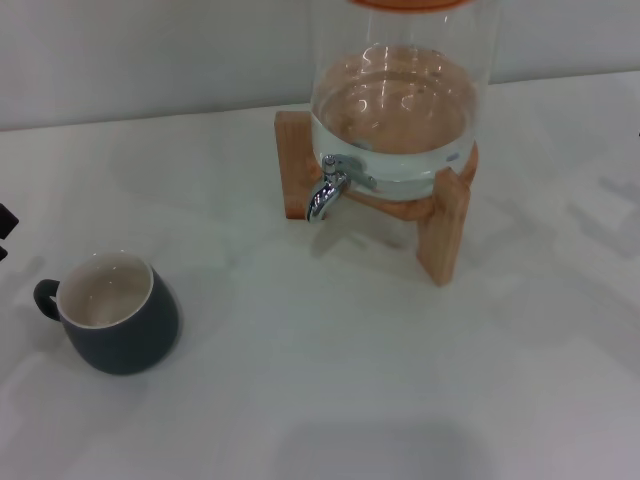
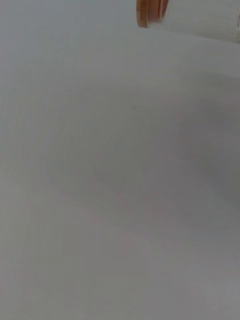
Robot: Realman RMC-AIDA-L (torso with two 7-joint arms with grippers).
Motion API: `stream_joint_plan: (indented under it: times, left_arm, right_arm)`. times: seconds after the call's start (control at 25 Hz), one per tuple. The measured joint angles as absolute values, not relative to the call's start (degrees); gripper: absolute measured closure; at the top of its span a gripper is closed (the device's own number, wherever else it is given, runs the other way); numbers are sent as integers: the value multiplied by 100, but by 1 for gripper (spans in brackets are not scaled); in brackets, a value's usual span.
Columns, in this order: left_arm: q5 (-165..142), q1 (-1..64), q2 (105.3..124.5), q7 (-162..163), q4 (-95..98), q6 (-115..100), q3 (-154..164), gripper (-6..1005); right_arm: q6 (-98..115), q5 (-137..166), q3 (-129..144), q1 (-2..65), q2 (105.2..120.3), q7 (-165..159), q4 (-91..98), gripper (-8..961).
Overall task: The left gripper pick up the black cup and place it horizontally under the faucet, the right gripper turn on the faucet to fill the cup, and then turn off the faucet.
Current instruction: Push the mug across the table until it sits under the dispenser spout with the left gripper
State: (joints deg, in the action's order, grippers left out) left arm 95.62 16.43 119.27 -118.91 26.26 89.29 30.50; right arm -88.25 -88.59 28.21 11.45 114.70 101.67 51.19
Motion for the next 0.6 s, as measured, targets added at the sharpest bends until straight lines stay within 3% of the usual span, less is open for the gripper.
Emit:
stream_joint_plan:
  times: [0.6]
  left_arm:
    - [9562, 1637, 11927, -11894, 2614, 8930, 3050, 121]
  right_arm:
    - [-8824, -8859, 2821, 1142, 11470, 10158, 5129, 231]
